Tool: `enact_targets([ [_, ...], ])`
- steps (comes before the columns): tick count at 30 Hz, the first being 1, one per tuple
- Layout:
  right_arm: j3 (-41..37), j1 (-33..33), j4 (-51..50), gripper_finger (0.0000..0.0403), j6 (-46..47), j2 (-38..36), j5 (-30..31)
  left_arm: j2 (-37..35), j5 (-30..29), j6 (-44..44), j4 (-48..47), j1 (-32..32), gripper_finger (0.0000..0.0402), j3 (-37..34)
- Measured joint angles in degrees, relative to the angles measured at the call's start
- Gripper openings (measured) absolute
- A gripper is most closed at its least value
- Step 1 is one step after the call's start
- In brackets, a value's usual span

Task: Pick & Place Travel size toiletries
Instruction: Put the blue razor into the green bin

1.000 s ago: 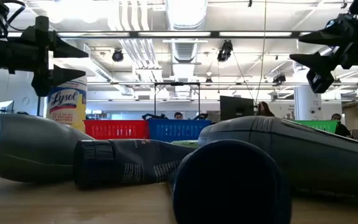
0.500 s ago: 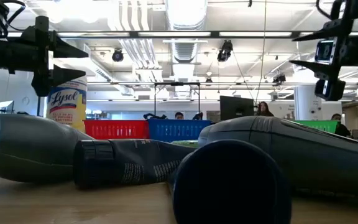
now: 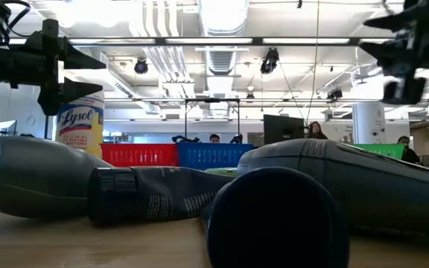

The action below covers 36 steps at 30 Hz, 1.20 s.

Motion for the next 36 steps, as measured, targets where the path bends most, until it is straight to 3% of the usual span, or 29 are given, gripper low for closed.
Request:
enact_targets([
  [7, 3.44, 7.99, -17.99, 0.0135, 20.12, 11.55, 1.09, 0.02, -0.02, -0.02, 0.01, -0.02, 0.0287, 0.0],
  [14, 19.29, 20.2, -33.27, 0.0154, 32.99, 32.87, 0.81, 0.02, -0.02, 0.0, 0.0, 0.0, 0.0287, 0.0],
  [19, 29.13, 23.99, -45.13, 0.0191, 36.12, 49.15, 0.71, 0.02, 0.0, -0.02, 0.01, -0.01, 0.0287, 0.0],
  [27, 38.37, 23.97, -45.41, 0.0252, 38.12, 66.65, 0.51, 0.02, -0.01, -0.01, 0.02, 0.01, 0.0287, 0.0],
  [36, 43.75, 23.95, -45.31, 0.0281, 39.1, 76.26, 0.6, 0.02, 0.01, 0.0, 0.02, 0.01, 0.0287, 0.0],
])
